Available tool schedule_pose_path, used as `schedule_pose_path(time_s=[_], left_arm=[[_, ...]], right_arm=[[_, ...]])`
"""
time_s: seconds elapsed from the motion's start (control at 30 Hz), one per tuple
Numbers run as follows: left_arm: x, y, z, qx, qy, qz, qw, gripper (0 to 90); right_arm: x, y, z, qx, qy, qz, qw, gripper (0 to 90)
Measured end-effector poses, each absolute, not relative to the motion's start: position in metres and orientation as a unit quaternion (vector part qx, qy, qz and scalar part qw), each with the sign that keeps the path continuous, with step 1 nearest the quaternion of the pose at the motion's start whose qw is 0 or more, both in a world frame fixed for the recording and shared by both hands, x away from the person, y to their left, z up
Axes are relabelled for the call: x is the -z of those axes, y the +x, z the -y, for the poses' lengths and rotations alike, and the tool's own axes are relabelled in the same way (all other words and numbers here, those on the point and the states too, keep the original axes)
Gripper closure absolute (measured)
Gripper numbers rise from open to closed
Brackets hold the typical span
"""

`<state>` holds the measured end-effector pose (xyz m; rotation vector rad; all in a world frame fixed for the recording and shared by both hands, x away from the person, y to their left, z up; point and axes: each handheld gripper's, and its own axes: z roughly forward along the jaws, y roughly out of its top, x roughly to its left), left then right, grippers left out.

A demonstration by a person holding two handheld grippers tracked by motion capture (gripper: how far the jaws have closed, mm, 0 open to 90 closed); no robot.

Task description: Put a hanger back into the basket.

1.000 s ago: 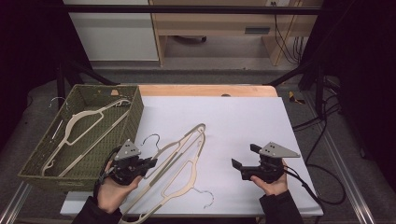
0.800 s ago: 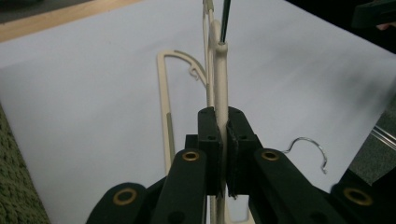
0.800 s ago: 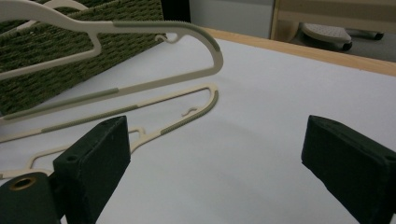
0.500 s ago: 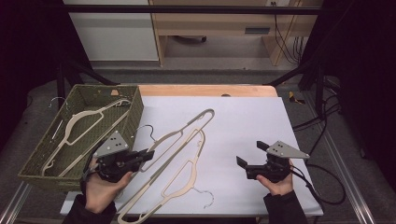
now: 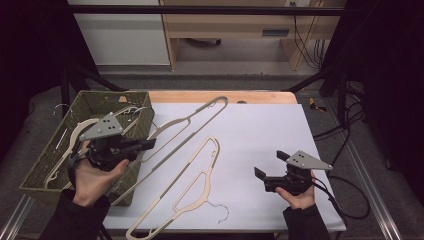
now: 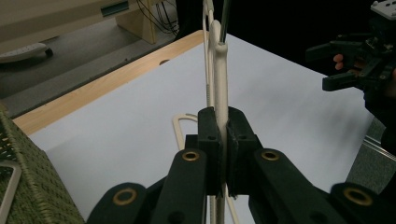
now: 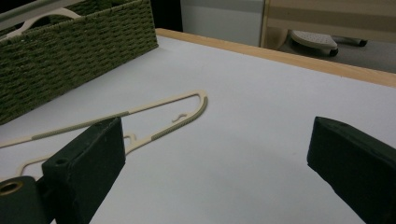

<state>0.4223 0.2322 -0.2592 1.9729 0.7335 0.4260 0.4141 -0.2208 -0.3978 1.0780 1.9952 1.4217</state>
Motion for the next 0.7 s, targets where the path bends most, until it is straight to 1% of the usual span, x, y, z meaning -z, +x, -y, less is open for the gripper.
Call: schedule_pose_path(time_s=[0.17,0.43,0.7], left_arm=[[0.249,0.438,-0.250,-0.187,0.806,-0.308,0.469,86.1],[0.239,0.457,-0.288,-0.199,0.789,-0.329,0.479,86.1],[0.237,0.474,-0.324,-0.215,0.779,-0.358,0.468,86.1]], right_arm=[[0.398,0.414,0.221,-0.516,0.392,-0.727,0.228,4.7],[0.399,0.415,0.223,-0.517,0.396,-0.724,0.228,5.0],[0.400,0.416,0.222,-0.515,0.397,-0.725,0.226,4.9]])
